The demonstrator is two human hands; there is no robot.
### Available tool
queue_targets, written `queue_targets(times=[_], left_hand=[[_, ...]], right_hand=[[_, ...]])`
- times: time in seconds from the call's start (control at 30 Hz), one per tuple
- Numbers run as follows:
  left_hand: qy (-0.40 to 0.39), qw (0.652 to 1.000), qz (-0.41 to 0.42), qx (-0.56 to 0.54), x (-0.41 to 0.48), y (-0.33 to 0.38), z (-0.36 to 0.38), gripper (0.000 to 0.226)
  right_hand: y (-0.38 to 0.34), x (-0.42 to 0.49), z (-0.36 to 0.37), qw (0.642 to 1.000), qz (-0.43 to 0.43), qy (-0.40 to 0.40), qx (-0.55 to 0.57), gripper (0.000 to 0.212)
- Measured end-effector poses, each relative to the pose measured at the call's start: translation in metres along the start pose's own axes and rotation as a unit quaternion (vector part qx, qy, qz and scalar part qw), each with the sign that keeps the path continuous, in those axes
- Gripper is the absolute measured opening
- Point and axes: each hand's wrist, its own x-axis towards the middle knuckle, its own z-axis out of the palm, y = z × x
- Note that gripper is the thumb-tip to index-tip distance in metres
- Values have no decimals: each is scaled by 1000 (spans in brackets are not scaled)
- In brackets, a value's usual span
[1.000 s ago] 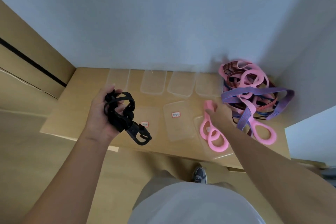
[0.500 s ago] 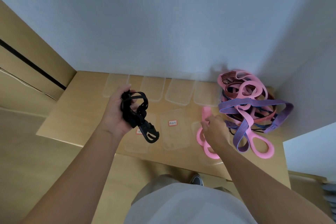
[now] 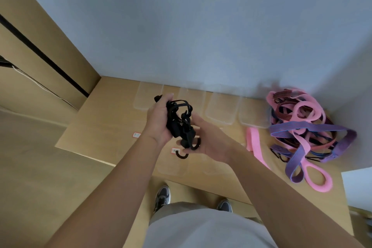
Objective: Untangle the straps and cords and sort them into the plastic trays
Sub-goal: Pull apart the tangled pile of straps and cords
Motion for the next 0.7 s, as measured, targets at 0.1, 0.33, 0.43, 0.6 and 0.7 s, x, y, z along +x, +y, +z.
queue_targets(times=[0.1,0.33,0.43,0.6,0.7], left_hand=[[48,996,62,41,16,17,-32,22],[-35,994,-28,103,54,48,-133,69],[-59,982,-41,174,70,47,-172,50],[-57,959,-69,269,107,39,-210,28],[-68,944,-83,313,123,36,-218,22]], right_hand=[[6,26,28,999,-27,11,-31,49],[36,97,110,992,-10,101,-79,48],[54,129,140,985,28,160,-49,54],[87,170,164,969,87,229,32,41],[101,179,170,960,104,261,-13,36]])
